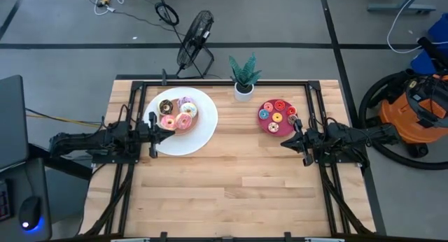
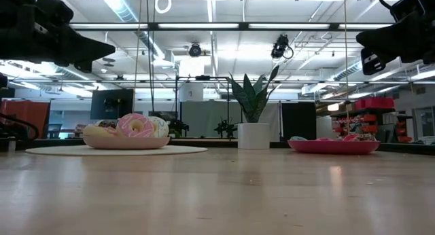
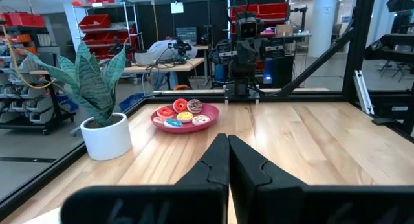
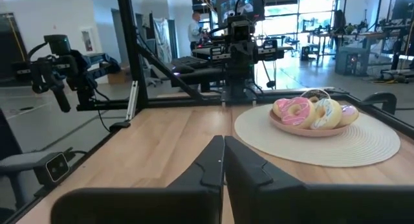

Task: Pick & Place donuts
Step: Return to Home Position

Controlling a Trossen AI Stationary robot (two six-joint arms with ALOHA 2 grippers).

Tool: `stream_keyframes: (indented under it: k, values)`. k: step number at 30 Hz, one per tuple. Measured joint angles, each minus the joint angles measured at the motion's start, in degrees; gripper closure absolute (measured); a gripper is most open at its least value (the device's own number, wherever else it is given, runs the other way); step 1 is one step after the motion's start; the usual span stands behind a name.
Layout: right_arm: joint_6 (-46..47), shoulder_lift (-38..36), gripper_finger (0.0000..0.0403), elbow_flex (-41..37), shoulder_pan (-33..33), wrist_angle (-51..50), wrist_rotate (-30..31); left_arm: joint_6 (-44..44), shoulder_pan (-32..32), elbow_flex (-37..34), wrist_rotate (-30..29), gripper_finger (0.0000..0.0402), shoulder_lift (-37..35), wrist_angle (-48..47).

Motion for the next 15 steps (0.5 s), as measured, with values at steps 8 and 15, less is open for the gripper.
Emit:
stream_keyframes:
  k: [8,15]
  values:
    - [0.0,0.0,0.0381,0.0,-0.1,0.0,0.0,0.0,0.0,0.0,0.0,0.0399,0.0,0.0]
    - [0.0,0.0,0.0381,0.0,-4.0,0.1,-0.1,0.0,0.0,0.0,0.0,0.0399,0.0,0.1]
